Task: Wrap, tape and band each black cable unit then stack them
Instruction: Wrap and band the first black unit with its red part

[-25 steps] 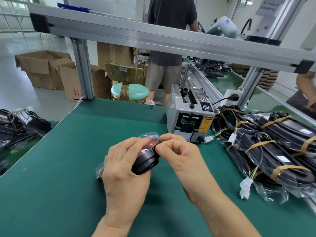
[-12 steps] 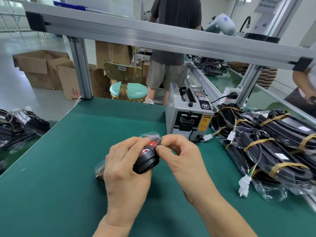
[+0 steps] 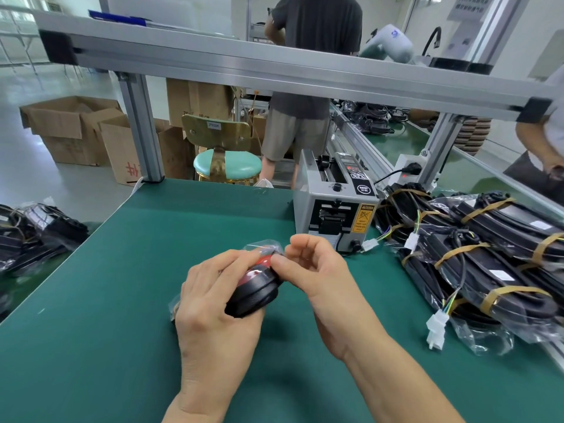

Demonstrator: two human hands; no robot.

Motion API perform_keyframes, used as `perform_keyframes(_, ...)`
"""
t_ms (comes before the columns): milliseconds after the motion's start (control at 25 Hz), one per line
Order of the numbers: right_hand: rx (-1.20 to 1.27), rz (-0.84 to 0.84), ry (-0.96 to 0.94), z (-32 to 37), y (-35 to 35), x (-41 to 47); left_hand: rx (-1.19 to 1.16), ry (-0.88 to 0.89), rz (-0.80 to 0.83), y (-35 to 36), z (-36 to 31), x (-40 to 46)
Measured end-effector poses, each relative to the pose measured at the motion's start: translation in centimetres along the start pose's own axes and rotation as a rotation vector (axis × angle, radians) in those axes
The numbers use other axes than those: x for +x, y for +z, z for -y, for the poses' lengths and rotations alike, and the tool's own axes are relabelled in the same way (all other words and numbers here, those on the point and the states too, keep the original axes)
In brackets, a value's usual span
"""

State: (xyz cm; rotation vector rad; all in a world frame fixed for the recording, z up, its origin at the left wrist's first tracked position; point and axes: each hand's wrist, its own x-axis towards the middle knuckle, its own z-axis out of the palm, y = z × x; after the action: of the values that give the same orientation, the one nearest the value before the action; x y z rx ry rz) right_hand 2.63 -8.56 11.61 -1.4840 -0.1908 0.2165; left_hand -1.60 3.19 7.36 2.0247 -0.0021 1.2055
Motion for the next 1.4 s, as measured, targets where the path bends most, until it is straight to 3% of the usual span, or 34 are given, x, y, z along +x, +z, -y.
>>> perform_keyframes(120,0.020,-0.049,-0.023,-0.7,-0.6,1.2,-0.056,0.005,0.005,-0.5,0.4,0.1)
perform_keyframes(200,-0.022,-0.108,-0.079,-1.2,-2.3,1.6,-0.196,-0.114,-0.017,-1.3,0.9,0.7)
perform_keyframes(240,-0.075,-0.062,-0.112,-1.2,-3.3,1.7,-0.299,-0.206,-0.032,-1.6,1.2,1.0)
perform_keyframes(400,-0.475,0.405,-0.145,-1.2,-4.6,2.3,-0.887,-0.543,-0.133,-1.3,2.6,1.1)
perform_keyframes(560,-0.778,0.276,-0.305,-0.9,-3.8,3.3,-1.090,-0.708,0.079,-2.3,4.2,0.0)
perform_keyframes(640,-1.073,0.224,-0.449,-0.8,-4.1,3.8,-1.043,-0.719,0.184,-4.0,5.1,0.3)
perform_keyframes(760,-1.332,0.228,-0.536,-1.3,-3.6,4.2,-0.715,-0.629,0.251,-5.3,5.4,1.6)
perform_keyframes(1000,-1.310,0.292,-0.527,-1.3,-3.0,4.1,-0.319,-0.632,0.457,-3.2,3.1,3.3)
perform_keyframes(1160,-1.228,0.343,-0.484,-0.9,-3.3,3.4,-0.321,-0.651,0.335,-2.8,2.9,2.3)
perform_keyframes(1400,-1.004,0.270,-0.431,-0.5,-2.6,3.6,-0.150,-0.557,0.226,-2.2,2.7,1.8)
